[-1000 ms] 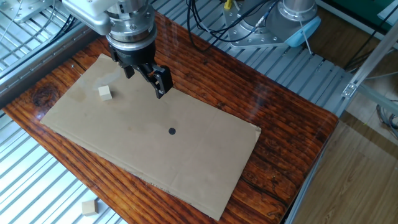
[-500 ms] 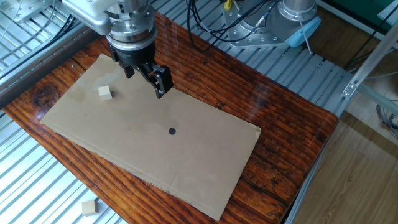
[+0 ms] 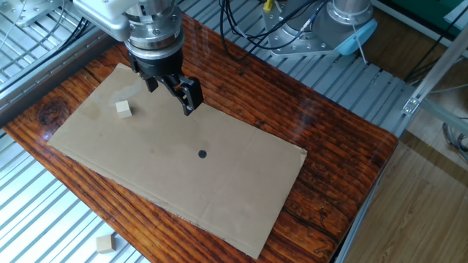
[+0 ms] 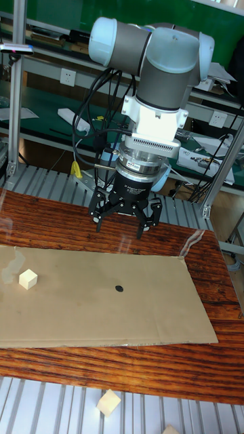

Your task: Pick up one small block

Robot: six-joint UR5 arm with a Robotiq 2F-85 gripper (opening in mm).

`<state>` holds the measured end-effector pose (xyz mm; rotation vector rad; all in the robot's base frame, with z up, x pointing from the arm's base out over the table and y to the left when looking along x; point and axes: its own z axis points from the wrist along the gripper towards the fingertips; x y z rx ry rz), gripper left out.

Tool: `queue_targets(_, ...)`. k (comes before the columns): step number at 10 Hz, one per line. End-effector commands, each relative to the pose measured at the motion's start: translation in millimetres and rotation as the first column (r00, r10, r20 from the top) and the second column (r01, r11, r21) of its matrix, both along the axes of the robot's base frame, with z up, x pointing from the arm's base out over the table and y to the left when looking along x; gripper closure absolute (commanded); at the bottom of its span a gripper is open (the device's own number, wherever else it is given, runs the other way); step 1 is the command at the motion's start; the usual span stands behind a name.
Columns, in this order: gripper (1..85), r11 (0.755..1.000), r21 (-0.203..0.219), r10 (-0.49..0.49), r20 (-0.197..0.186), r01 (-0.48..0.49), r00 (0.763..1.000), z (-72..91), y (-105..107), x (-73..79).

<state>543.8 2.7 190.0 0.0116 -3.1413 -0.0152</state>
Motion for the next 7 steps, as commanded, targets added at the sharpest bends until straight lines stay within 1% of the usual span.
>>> queue_targets(1,84.3,0.968,0.226,-0.118,0.018,0.111,0.993,7.8,61.0,11.0)
queue_targets(2,84.3,0.988,0.127,-0.096,0.034,0.091,0.995,-0.9,49.0,3.0)
queue_targets(3,84.3,0.995,-0.004,-0.102,0.094,0.103,0.990,-12.0,32.0,1.9)
queue_targets(4,84.3,0.990,-0.023,-0.130,0.178,0.136,0.975,-16.9,39.4,12.3)
queue_targets(5,84.3,0.990,-0.007,-0.139,0.218,0.144,0.966,-16.7,48.5,18.2)
queue_targets(6,84.3,0.991,0.033,-0.131,0.201,0.126,0.971,-15.3,57.9,16.1)
queue_targets(7,84.3,0.998,0.001,-0.063,0.201,0.064,0.978,-12.5,45.2,17.7)
